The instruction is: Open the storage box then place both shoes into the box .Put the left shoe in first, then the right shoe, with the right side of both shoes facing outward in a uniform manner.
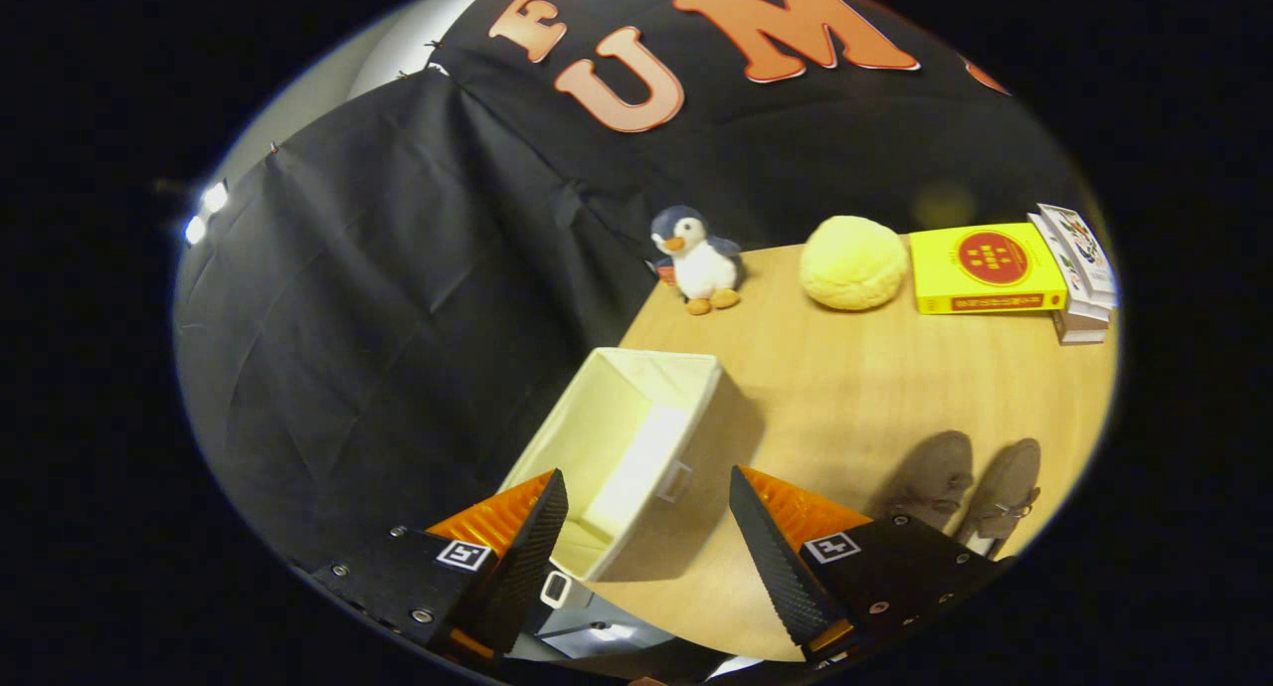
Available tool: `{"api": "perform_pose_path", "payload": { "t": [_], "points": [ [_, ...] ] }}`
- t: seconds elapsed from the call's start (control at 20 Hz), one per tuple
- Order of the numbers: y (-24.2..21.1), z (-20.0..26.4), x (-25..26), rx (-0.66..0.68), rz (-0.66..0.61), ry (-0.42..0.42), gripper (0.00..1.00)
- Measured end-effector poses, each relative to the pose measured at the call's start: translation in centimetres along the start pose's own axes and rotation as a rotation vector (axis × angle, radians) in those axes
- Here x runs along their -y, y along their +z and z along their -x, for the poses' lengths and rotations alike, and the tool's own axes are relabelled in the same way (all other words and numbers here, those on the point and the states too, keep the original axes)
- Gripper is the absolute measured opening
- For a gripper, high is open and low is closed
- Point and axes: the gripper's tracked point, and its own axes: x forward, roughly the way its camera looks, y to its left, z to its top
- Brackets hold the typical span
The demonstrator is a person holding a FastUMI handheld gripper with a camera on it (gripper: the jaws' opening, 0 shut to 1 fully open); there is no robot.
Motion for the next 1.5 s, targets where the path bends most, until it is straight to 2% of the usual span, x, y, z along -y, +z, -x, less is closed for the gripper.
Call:
{"api": "perform_pose_path", "payload": {
  "t": [0.4,0.5,0.6,0.9,1.15,1.4,1.45,1.5],
  "points": [
    [-8.3,1.3,14.1,-0.128,-0.074,-0.341,0.97],
    [-9.7,1.0,15.8,-0.15,-0.094,-0.39,0.96],
    [-10.9,0.8,17.4,-0.179,-0.094,-0.443,0.88],
    [-11.4,-1.6,20.9,-0.142,-0.095,-0.507,0.69],
    [-10.6,-3.6,22.8,-0.113,-0.108,-0.546,0.49],
    [-10.9,-4.3,24.1,-0.134,-0.099,-0.591,0.36],
    [-11.0,-4.3,24.3,-0.134,-0.11,-0.595,0.28],
    [-10.9,-4.2,24.3,-0.136,-0.126,-0.596,0.25]
  ]
}}
